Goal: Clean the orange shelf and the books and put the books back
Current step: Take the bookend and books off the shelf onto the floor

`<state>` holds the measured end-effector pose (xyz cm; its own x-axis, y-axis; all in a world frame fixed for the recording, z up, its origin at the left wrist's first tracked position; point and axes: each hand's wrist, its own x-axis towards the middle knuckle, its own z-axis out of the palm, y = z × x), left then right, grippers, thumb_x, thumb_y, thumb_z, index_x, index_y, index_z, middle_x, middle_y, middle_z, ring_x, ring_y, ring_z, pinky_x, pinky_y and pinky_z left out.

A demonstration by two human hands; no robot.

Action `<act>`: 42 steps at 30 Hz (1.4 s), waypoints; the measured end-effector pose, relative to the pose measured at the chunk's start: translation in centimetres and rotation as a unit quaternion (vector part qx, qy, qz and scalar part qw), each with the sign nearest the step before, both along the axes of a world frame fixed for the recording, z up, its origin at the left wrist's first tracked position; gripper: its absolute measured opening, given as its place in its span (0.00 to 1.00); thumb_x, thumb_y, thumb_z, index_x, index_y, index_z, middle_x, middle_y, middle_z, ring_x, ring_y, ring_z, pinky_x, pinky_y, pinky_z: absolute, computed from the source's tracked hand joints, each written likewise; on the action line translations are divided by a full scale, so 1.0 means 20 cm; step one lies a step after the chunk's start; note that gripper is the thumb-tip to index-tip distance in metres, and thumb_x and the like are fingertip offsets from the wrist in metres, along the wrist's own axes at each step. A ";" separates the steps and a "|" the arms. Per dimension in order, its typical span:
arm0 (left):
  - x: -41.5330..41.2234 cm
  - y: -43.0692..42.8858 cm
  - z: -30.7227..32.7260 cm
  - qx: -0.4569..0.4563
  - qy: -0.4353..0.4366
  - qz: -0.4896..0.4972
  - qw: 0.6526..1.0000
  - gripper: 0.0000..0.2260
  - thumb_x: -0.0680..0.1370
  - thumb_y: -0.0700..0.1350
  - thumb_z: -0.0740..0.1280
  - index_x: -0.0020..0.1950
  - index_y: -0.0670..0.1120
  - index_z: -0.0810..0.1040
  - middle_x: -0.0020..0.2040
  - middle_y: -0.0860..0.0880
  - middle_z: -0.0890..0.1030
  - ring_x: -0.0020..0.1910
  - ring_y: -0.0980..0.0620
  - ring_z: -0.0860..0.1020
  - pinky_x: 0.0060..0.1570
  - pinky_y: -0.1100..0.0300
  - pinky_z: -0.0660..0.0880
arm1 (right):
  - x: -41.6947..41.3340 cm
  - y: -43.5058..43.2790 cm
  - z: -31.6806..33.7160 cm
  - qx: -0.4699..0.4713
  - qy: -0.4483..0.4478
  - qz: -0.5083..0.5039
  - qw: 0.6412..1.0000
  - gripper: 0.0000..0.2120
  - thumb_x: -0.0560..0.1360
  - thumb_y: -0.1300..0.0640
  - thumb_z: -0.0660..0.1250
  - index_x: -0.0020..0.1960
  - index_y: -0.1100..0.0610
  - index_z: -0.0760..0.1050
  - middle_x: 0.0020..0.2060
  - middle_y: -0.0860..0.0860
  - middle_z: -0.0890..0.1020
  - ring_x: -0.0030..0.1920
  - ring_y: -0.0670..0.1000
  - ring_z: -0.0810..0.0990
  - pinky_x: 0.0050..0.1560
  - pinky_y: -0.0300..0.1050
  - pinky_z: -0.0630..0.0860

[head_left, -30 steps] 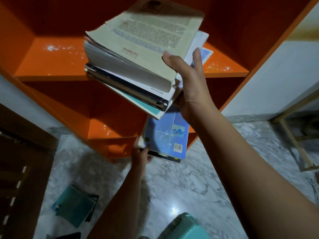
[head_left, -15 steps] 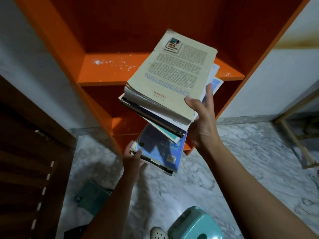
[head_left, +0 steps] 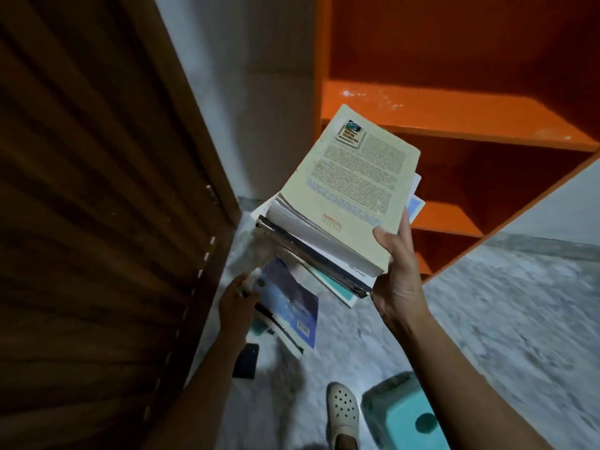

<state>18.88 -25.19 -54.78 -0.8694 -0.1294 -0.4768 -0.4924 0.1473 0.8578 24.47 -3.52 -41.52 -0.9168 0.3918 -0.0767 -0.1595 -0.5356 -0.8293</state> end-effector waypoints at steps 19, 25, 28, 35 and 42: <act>0.01 -0.68 -0.11 -0.045 0.003 0.228 0.973 0.20 0.74 0.33 0.69 0.66 0.43 0.74 0.62 0.40 0.77 0.59 0.39 0.75 0.58 0.40 0.74 | -0.50 -0.46 -0.65 0.052 -0.206 0.272 0.939 0.40 0.65 0.55 0.72 0.73 0.45 0.60 0.64 0.51 0.76 0.60 0.69 0.72 0.62 0.74 0.64; -0.08 -0.54 -0.21 -0.056 -0.017 0.332 0.942 0.16 0.74 0.32 0.68 0.62 0.39 0.74 0.51 0.42 0.78 0.54 0.42 0.77 0.56 0.46 0.76 | -0.68 -0.34 -0.87 0.065 -0.210 0.324 0.920 0.29 0.73 0.65 0.63 0.72 0.49 0.63 0.63 0.53 0.77 0.61 0.55 0.78 0.60 0.59 0.74; -0.08 -0.49 -0.31 -0.069 0.014 0.349 0.934 0.18 0.74 0.31 0.67 0.62 0.43 0.75 0.49 0.44 0.77 0.46 0.46 0.75 0.46 0.52 0.74 | -0.74 -0.27 -0.97 0.067 -0.187 0.373 0.906 0.30 0.71 0.62 0.61 0.72 0.51 0.63 0.62 0.55 0.78 0.59 0.57 0.79 0.52 0.53 0.79; 0.03 -0.40 -0.60 -0.068 0.080 0.412 0.905 0.18 0.75 0.35 0.69 0.56 0.57 0.77 0.58 0.45 0.80 0.53 0.48 0.79 0.55 0.54 0.75 | -0.80 -0.16 -1.32 0.077 -0.210 0.391 0.893 0.29 0.69 0.62 0.63 0.69 0.53 0.66 0.60 0.57 0.78 0.58 0.59 0.79 0.47 0.52 0.80; 0.14 -0.44 -0.96 -0.100 0.102 0.403 0.904 0.18 0.76 0.39 0.69 0.54 0.64 0.77 0.64 0.53 0.76 0.66 0.51 0.72 0.64 0.45 0.72 | -0.78 -0.18 -1.90 0.109 -0.242 0.374 0.889 0.28 0.74 0.66 0.63 0.71 0.50 0.65 0.59 0.55 0.80 0.57 0.59 0.80 0.54 0.57 0.77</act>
